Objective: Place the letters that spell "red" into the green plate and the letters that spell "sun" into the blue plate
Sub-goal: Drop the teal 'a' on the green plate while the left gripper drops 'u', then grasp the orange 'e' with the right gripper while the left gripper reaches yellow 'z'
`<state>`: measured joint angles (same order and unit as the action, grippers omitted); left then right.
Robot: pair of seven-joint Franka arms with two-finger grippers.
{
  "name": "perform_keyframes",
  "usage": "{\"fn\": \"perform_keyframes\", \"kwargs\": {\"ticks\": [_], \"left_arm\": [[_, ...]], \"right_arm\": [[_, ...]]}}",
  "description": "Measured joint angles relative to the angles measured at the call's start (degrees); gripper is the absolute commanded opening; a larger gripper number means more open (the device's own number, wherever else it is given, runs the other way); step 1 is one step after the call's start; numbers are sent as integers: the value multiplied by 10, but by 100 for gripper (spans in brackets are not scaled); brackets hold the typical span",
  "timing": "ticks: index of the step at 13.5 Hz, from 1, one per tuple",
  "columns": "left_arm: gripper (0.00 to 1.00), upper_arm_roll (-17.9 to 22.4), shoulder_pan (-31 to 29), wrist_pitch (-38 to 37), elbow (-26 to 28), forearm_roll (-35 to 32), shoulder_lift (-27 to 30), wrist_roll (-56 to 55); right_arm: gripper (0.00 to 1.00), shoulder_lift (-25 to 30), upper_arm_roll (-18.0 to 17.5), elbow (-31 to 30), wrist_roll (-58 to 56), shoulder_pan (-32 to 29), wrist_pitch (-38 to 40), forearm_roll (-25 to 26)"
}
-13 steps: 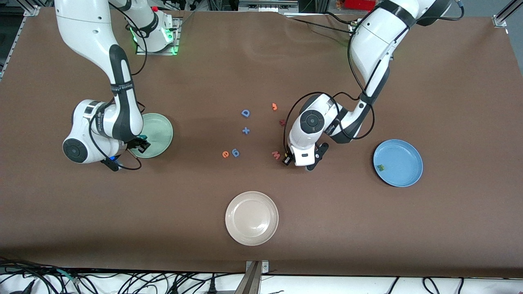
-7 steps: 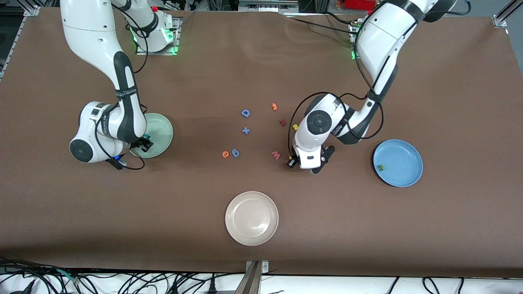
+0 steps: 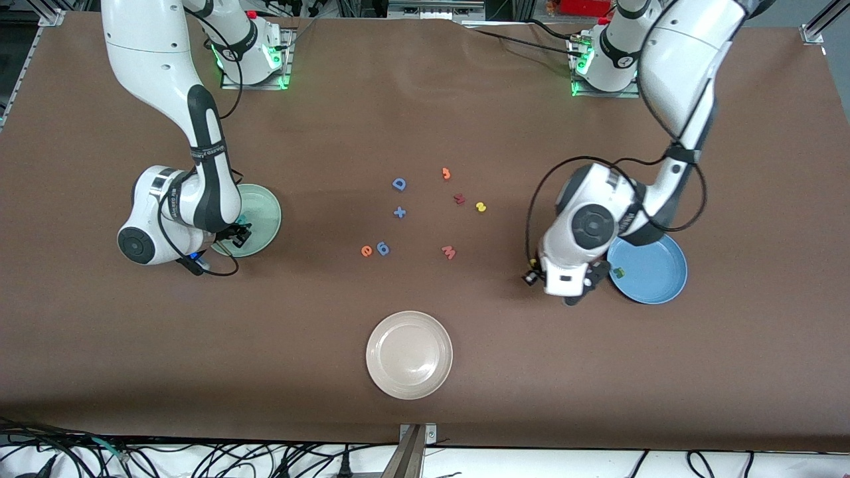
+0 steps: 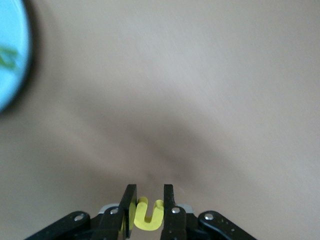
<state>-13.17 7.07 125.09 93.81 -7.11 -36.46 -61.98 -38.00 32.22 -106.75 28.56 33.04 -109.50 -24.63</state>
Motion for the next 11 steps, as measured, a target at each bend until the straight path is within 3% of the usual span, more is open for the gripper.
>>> {"fn": "perform_keyframes", "kwargs": {"ticks": [3, 6, 7, 8, 9, 11], "left_arm": [[19, 6, -68, -15, 0, -2, 10, 133], [20, 43, -121, -16, 0, -7, 14, 295], [39, 61, -130, -17, 0, -7, 14, 343], [77, 73, -138, -17, 3, -7, 14, 386], [100, 78, -145, -18, 7, -7, 14, 420], [100, 79, -151, -19, 14, -7, 14, 442]], "right_arm": [[86, 10, 0, 22, 20, 12, 6, -4], [86, 25, -1, 70, 91, 51, 25, -4], [86, 28, -1, 83, 117, 66, 26, -4], [86, 28, -2, 96, 147, 80, 25, -9], [85, 27, -3, 105, 177, 94, 23, -22], [85, 21, -3, 115, 229, 119, 6, -57]]}}
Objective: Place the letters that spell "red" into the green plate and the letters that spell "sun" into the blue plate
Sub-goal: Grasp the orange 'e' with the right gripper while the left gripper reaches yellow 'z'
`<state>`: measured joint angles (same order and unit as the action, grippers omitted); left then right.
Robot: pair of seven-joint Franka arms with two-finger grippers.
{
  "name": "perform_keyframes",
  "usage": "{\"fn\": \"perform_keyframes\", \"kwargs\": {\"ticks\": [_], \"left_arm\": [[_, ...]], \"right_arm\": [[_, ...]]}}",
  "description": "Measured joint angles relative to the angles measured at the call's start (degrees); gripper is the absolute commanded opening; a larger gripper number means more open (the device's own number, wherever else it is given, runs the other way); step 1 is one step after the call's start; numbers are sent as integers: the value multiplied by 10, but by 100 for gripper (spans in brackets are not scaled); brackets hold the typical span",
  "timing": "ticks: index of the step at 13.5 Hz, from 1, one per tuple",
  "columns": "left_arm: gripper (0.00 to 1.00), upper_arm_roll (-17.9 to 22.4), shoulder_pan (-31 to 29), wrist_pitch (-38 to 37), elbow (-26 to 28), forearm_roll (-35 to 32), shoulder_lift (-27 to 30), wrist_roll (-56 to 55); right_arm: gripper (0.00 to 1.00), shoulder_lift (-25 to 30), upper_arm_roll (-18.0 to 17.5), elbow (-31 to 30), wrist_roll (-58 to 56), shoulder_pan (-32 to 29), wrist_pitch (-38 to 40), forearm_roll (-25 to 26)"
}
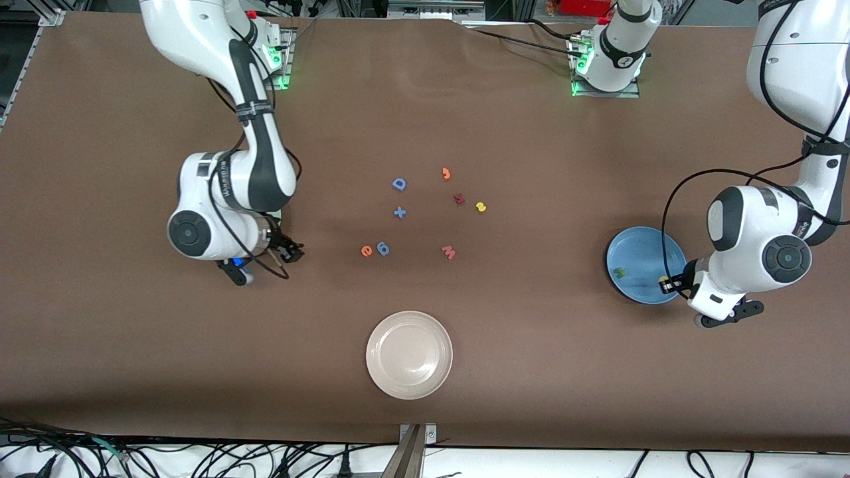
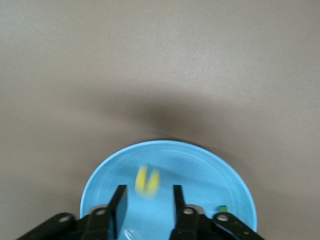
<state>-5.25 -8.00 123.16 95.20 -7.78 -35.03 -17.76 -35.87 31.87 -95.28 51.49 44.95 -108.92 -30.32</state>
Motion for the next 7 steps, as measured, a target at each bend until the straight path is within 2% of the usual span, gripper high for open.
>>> {"fn": "perform_keyframes", "kwargs": {"ticks": [2, 4, 7], "left_arm": [[100, -3, 2, 0, 4, 0, 0, 0], [100, -10, 8, 0, 8, 0, 7, -17], [100, -55, 34, -4, 37, 15, 33, -128]], "right_arm": [[85, -12, -4, 1, 49, 19, -42, -32], [86, -27, -26, 1, 93, 25, -89, -56], [85, -44, -62, 2, 157, 26, -154, -64]]}}
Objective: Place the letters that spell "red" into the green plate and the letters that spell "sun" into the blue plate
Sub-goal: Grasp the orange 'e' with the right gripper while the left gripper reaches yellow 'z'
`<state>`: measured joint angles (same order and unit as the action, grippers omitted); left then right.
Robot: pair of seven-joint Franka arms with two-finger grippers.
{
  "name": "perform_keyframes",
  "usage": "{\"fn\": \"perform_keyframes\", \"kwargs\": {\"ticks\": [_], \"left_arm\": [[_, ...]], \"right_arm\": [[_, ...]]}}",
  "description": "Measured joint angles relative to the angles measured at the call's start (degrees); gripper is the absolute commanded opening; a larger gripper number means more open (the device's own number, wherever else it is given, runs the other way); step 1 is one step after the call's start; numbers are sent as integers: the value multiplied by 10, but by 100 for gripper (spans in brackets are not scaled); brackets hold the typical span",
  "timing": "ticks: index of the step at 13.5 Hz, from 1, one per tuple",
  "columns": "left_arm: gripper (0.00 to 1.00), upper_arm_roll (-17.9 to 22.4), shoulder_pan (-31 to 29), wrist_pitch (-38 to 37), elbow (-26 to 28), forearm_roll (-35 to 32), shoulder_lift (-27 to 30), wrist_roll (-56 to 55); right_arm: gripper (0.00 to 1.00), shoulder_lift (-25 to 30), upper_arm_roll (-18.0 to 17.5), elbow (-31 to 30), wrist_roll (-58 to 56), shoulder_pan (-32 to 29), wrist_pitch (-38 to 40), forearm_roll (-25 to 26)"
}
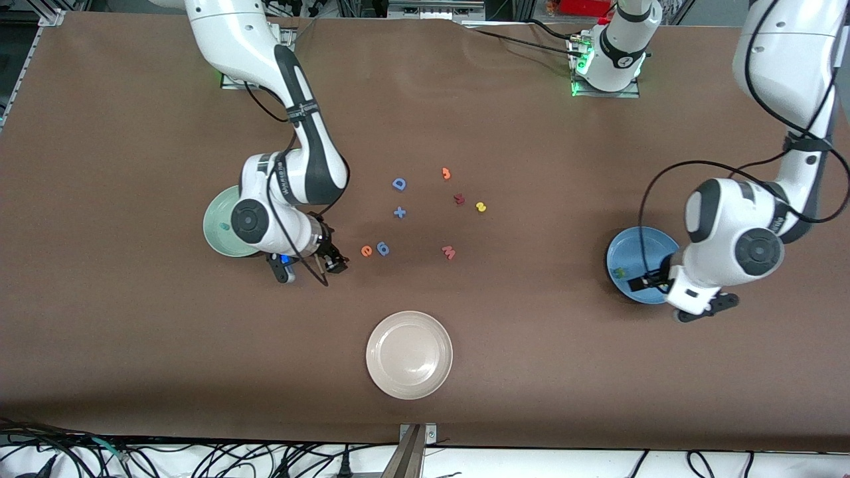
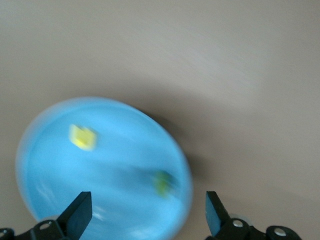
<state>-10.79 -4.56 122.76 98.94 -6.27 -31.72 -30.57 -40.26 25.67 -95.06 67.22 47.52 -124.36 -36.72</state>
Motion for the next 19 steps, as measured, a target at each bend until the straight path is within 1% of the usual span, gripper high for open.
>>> {"fn": "perform_keyframes", "kwargs": {"ticks": [3, 5, 6, 8, 9, 10, 12, 13, 14, 17, 18, 19], "left_arm": [[100, -59, 40, 0, 24, 1, 10, -154], [100, -93, 56, 2, 39, 9, 12, -231], [100, -100, 64, 9, 47, 30, 16, -254], [100, -103, 87, 40, 78, 69, 34, -287], [100, -104, 98, 56, 98, 74, 46, -309], [100, -104, 109, 73, 120, 74, 58, -332], [100, -104, 126, 125, 166, 74, 78, -371], [100, -104, 134, 153, 187, 74, 85, -389], [100, -104, 142, 178, 206, 74, 89, -405], [100, -104, 165, 216, 236, 74, 91, -443], [100, -104, 174, 224, 241, 74, 91, -458], [100, -104, 183, 231, 244, 74, 90, -472]], "right_arm": [[85, -12, -26, 2, 22, 1, -42, 0], [85, -22, -33, 2, 23, 8, -64, 0], [84, -27, -34, 2, 23, 15, -70, 0], [84, -34, -34, 3, 28, 25, -84, 0], [83, -37, -34, 3, 29, 27, -87, 0], [79, -40, -34, 3, 29, 28, -90, 0], [75, -48, -34, 3, 29, 30, -93, 0], [71, -51, -34, 3, 29, 31, -95, 0], [56, -51, -34, 3, 29, 31, -96, 1], [24, -50, -32, 7, 29, 32, -96, 1], [11, -49, -32, 7, 29, 32, -95, 1], [8, -48, -31, 7, 29, 32, -94, 1]]}}
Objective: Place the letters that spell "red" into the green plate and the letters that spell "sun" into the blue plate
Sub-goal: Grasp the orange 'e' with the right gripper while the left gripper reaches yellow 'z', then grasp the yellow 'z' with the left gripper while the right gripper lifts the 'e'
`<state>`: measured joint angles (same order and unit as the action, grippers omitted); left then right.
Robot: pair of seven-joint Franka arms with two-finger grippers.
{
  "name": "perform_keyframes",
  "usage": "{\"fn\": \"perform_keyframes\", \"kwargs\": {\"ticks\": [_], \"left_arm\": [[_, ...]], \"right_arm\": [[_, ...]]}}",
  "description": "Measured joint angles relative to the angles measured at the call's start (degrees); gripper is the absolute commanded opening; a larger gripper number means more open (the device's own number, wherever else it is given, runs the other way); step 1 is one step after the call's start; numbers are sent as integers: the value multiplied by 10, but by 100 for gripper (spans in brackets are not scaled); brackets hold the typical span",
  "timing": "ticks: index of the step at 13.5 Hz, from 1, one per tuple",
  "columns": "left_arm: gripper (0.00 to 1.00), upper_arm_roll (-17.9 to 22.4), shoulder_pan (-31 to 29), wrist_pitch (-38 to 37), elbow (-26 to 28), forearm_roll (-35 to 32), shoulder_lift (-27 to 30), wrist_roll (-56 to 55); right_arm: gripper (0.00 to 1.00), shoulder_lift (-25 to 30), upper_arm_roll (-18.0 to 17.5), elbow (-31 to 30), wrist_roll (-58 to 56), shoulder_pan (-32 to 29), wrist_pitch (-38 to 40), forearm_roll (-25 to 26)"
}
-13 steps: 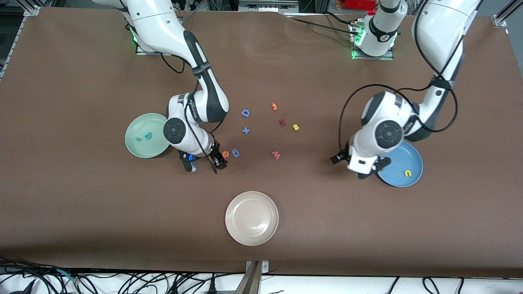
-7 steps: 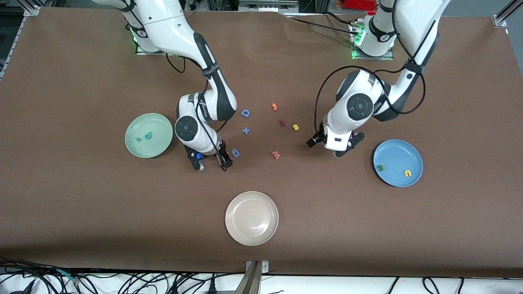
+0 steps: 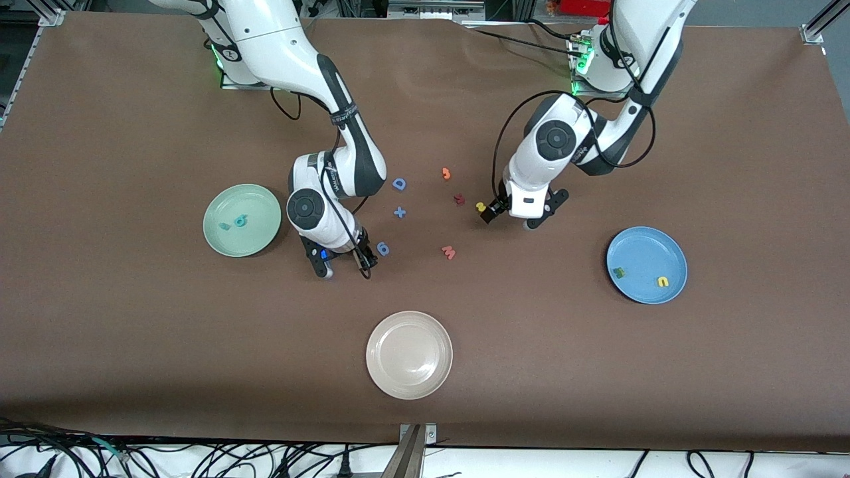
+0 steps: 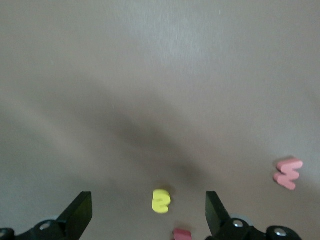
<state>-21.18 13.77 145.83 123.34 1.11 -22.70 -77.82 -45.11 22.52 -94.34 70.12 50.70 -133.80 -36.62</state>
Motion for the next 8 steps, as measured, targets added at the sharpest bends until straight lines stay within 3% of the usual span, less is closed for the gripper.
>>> {"fn": "perform_keyframes", "kwargs": {"ticks": [6, 8], "left_arm": [[100, 0, 31, 24, 9, -82, -34, -118], [100, 1, 32, 28, 9, -89, -50, -126]], "right_arm": [[2, 0, 3, 0, 0, 1, 0, 0], [2, 0, 24, 2, -4, 3, 17, 5]]}}
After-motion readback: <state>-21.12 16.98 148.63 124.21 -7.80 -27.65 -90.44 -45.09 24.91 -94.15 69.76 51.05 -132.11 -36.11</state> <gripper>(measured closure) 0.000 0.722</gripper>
